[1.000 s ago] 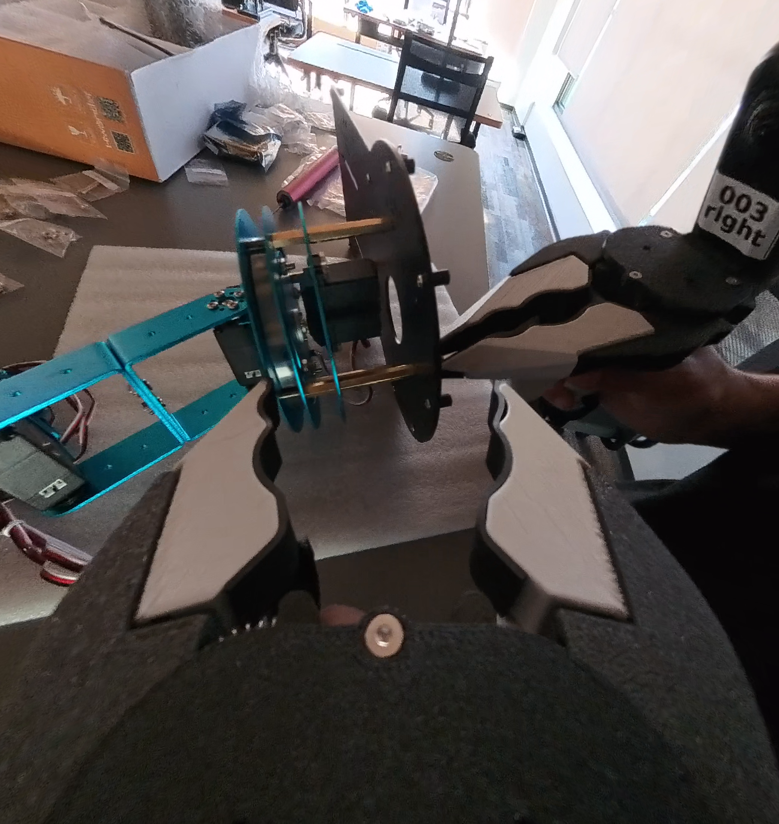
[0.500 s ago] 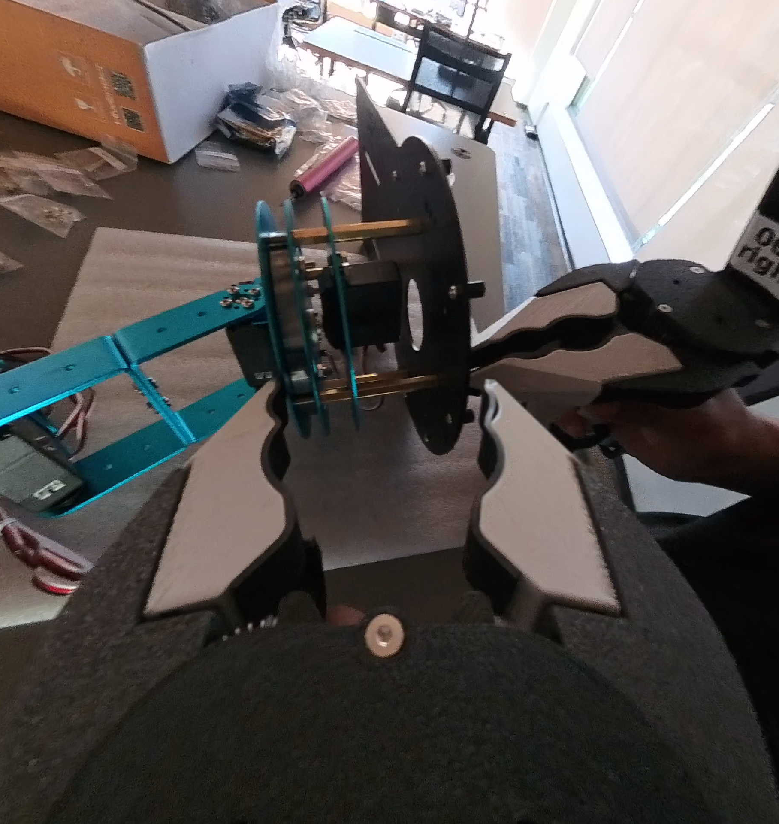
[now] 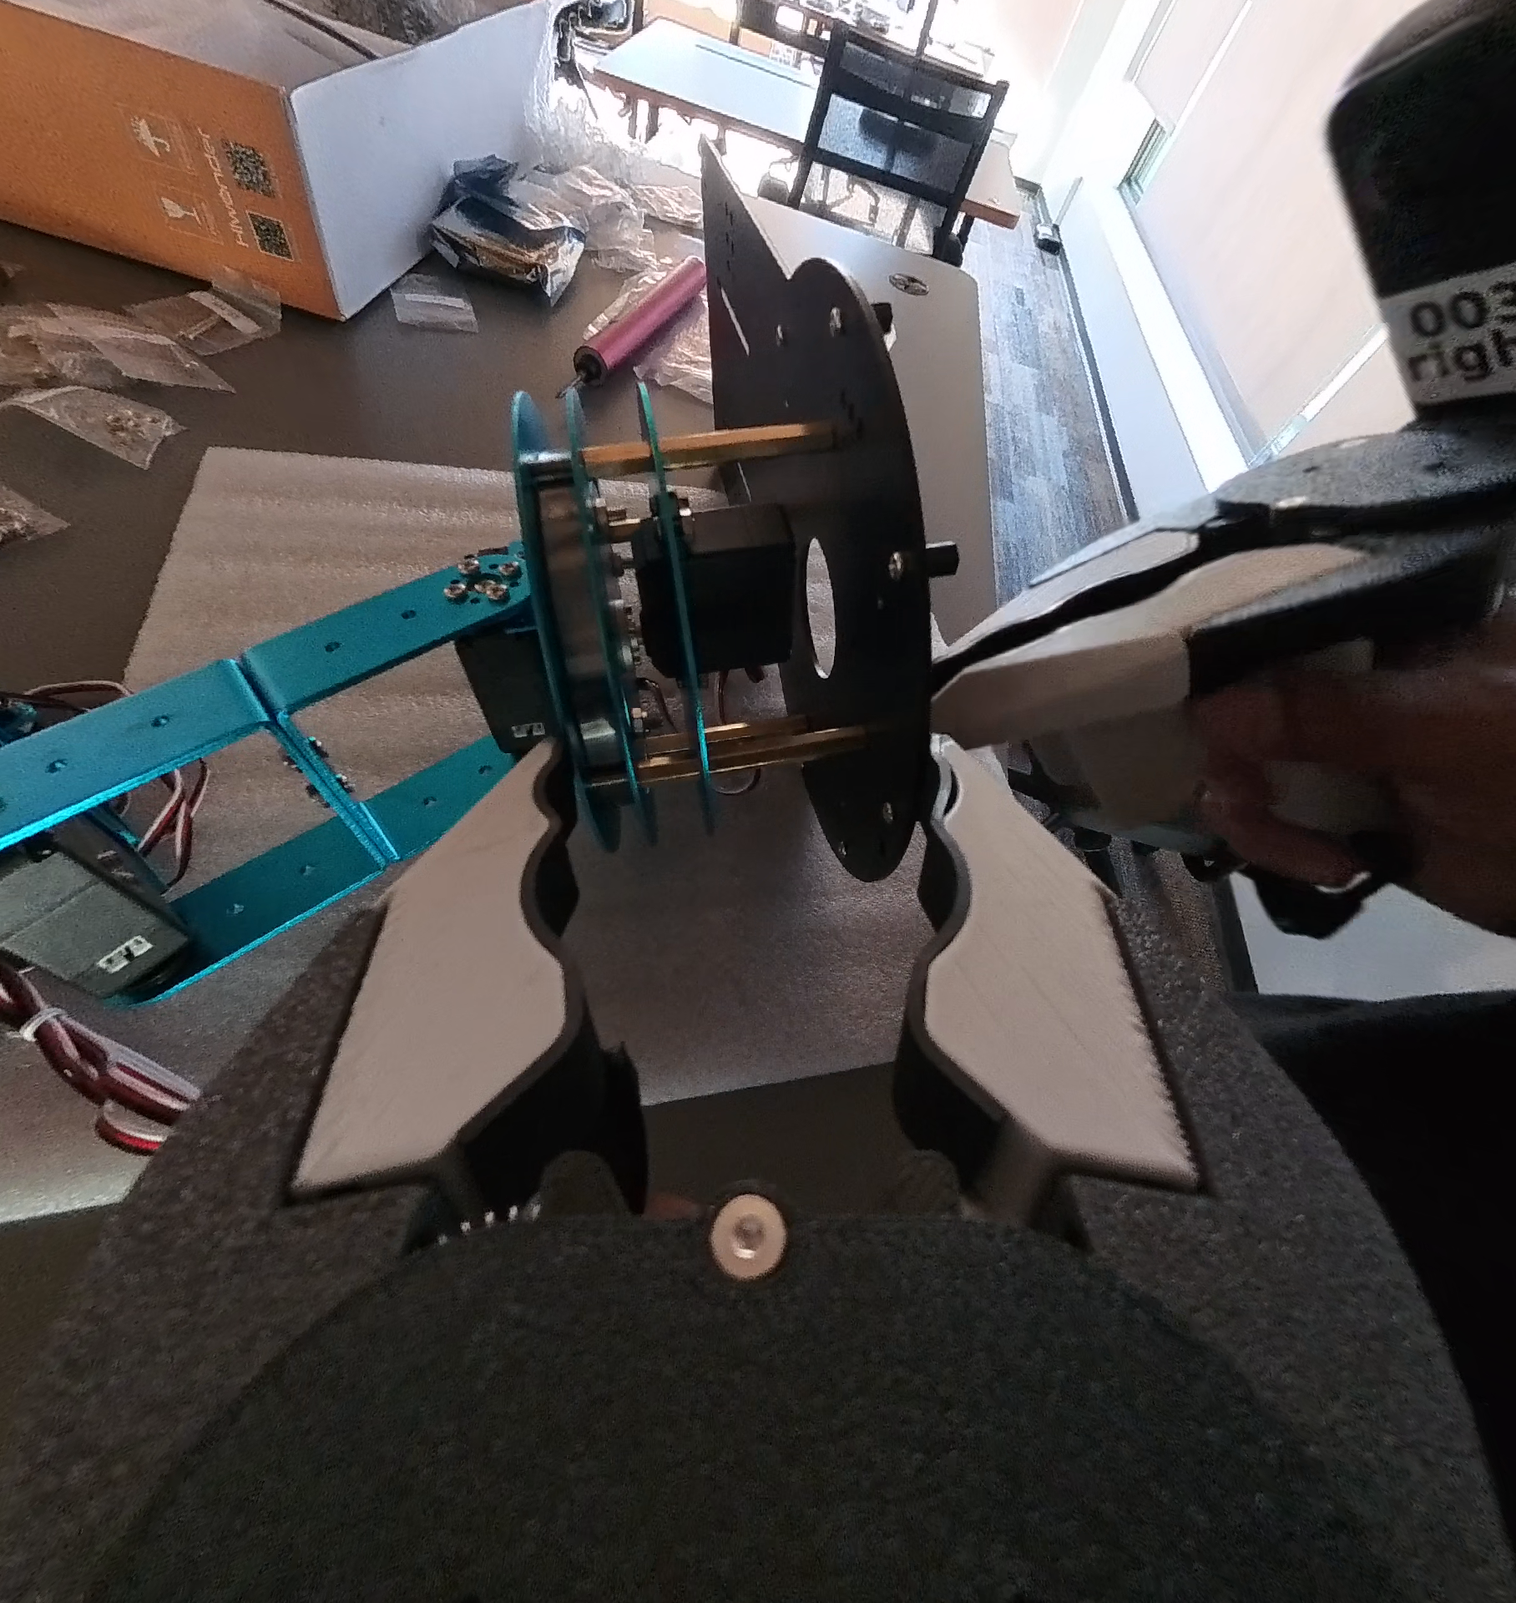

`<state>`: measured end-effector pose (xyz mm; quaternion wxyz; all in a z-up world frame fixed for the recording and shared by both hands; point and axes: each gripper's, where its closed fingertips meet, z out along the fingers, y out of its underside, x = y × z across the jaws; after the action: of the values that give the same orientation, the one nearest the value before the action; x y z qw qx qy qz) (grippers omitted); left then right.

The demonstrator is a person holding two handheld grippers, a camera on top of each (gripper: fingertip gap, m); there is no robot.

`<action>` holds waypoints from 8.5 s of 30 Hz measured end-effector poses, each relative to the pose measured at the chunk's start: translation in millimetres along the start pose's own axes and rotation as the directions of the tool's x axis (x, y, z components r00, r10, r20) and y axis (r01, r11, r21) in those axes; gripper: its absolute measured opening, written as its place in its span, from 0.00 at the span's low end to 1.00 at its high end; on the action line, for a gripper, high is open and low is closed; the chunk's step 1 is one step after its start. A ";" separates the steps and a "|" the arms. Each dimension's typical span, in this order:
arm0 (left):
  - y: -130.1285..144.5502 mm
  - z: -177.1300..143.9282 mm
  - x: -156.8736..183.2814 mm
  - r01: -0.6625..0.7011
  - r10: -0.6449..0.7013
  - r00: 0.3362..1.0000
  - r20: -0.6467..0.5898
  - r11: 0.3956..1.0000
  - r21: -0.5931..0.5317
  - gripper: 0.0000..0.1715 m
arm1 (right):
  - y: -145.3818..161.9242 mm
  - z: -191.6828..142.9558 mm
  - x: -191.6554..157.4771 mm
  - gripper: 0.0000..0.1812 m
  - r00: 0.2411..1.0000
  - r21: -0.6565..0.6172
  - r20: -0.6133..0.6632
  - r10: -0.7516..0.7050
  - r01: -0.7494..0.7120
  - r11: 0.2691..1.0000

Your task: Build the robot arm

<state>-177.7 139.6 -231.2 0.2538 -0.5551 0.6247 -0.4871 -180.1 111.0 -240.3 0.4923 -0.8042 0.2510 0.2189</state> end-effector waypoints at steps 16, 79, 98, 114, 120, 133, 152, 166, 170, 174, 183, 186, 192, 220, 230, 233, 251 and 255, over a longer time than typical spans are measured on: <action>-0.3 -0.1 -0.5 -0.003 0.003 1.000 -0.001 1.000 0.016 0.46 | 1.7 1.7 -1.0 0.03 0.997 -0.183 0.007 0.076 -0.073 0.980; 0.4 -0.2 -0.1 -0.007 0.007 1.000 -0.001 1.000 -0.005 0.46 | -1.7 -6.1 -1.3 0.03 0.814 -0.333 -0.026 -0.580 0.540 0.773; -0.1 -0.1 -0.2 -0.006 0.006 1.000 -0.001 1.000 0.005 0.46 | 2.7 -3.9 1.5 0.03 0.835 -0.391 -0.033 -0.549 0.494 0.776; -0.3 0.0 -0.3 -0.007 0.007 1.000 -0.003 1.000 0.006 0.46 | 1.5 -4.7 -0.2 0.03 0.920 -0.426 -0.036 -0.391 0.340 0.839; -0.4 -0.1 -0.3 -0.007 0.007 1.000 -0.003 1.000 0.006 0.46 | -1.7 -5.1 -1.9 0.03 0.907 -0.425 -0.038 -0.419 0.365 0.828; -0.3 -0.1 -0.3 -0.004 0.004 1.000 -0.002 1.000 0.010 0.46 | -0.2 -4.3 0.2 0.03 0.905 -0.426 -0.039 -0.424 0.369 0.826; -0.3 -0.1 -0.2 -0.005 0.005 1.000 -0.001 1.000 0.010 0.46 | -2.7 -3.2 -1.6 0.03 0.946 -0.278 0.117 0.303 -0.262 0.924; -0.5 0.1 -0.3 -0.006 0.006 1.000 -0.003 1.000 0.012 0.46 | -9.0 -10.1 2.4 0.02 0.988 -0.157 0.136 -0.071 0.092 0.983; -0.4 0.1 -0.3 -0.003 0.003 1.000 -0.002 1.000 0.013 0.46 | -5.2 -8.0 1.5 0.03 0.904 -0.142 0.014 -0.427 0.425 0.894; -0.3 0.0 -0.1 -0.002 0.002 1.000 -0.001 1.000 0.013 0.46 | -10.0 -5.9 -6.6 0.03 0.796 -0.128 -0.073 -0.600 0.589 0.798; -0.3 0.0 -0.2 -0.005 0.005 1.000 -0.003 1.000 0.013 0.46 | -5.1 -6.2 -4.9 0.03 0.749 -0.141 -0.119 -0.652 0.637 0.758; -0.2 -0.1 -0.2 -0.005 0.005 1.000 -0.002 1.000 0.013 0.46 | -3.9 -5.1 -5.2 0.03 0.749 -0.138 -0.118 -0.652 0.638 0.758; -0.2 -0.2 -0.4 -0.004 0.004 1.000 -0.003 1.000 0.013 0.46 | -4.3 -3.7 -3.4 0.03 0.764 -0.113 -0.116 -0.635 0.625 0.772; -0.3 -0.2 -0.2 -0.005 0.005 1.000 0.001 1.000 0.009 0.46 | -0.6 -0.4 -5.6 0.03 0.635 -0.045 0.357 0.685 -0.721 0.691; -0.3 -0.2 -0.6 -0.012 0.012 1.000 -0.003 1.000 0.013 0.46 | -17.1 -14.2 14.4 0.03 0.980 0.119 -0.060 -0.191 0.197 0.973; -0.2 -0.2 -0.4 -0.011 0.011 1.000 -0.002 1.000 0.015 0.46 | -8.2 -16.3 66.2 0.03 0.906 -0.096 -0.208 -0.369 0.357 0.929; -0.1 -0.1 -0.2 -0.011 0.011 1.000 0.002 1.000 0.004 0.46 | 26.6 -33.9 115.3 0.07 0.857 -0.596 -0.126 -0.499 0.337 0.729; -0.1 -0.1 -0.3 -0.010 0.010 1.000 0.002 1.000 0.005 0.46 | 30.0 -30.9 118.7 0.06 0.843 -0.584 -0.137 -0.520 0.355 0.730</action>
<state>-177.6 139.9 -231.2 0.2582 -0.5516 0.6261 -0.4870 -103.1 49.2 -318.9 0.2421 -0.9683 0.0503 0.0356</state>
